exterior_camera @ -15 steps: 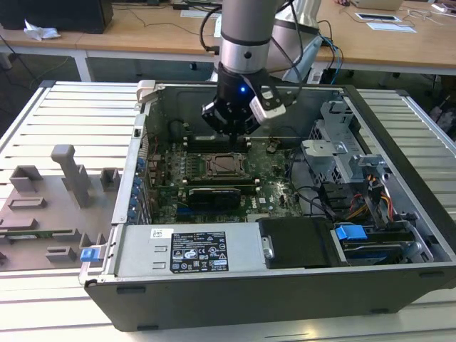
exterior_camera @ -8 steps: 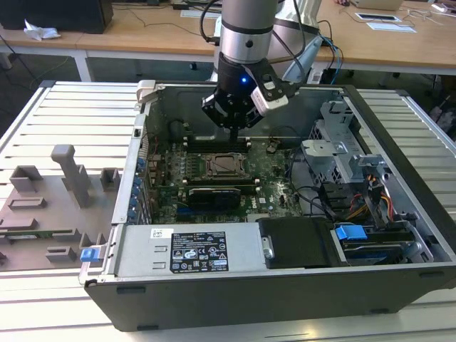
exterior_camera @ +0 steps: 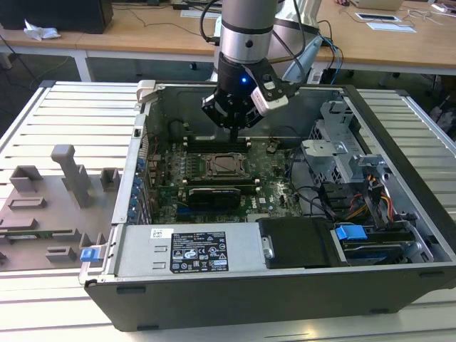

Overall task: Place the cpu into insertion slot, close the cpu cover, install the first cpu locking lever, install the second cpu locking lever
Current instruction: 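Install the second cpu locking lever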

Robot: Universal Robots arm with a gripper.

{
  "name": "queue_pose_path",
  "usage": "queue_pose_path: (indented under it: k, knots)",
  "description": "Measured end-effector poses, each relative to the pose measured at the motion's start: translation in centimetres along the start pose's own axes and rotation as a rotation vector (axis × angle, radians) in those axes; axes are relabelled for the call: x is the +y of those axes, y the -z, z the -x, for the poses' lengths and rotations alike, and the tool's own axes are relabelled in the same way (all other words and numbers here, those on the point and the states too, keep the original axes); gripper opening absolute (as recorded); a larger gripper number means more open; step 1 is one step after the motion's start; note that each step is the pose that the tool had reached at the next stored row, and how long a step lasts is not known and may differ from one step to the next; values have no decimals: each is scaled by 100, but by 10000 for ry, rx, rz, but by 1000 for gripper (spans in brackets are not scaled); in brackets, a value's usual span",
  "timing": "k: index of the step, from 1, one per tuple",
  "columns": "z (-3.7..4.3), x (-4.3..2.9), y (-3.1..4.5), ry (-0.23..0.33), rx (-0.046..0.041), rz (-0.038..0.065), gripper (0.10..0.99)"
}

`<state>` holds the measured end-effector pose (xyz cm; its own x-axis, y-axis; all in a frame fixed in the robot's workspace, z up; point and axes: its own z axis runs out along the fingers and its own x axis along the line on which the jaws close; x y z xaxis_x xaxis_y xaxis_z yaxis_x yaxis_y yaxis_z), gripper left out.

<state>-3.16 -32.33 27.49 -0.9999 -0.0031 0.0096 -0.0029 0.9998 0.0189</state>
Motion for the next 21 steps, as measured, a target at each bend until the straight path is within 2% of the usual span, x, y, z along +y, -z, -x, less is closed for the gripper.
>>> queue_pose_path:
  k: [2,6,10,13,17,18,19,20,21]
  knots:
    - [0,-5,1,2,2,-2,106]
    - [0,-69,0,0,0,0,106]
    - [0,-149,0,1,1,1,106]
    - [-1,-253,-4,0,0,6,106]
    - [0,-305,-66,0,0,28,106]
    - [0,-319,-103,0,0,32,106]
    - [-3,-342,-132,1,2,50,106]
    - [-11,-362,-153,1,0,110,106]
    - [-22,-369,-161,3,0,258,106]
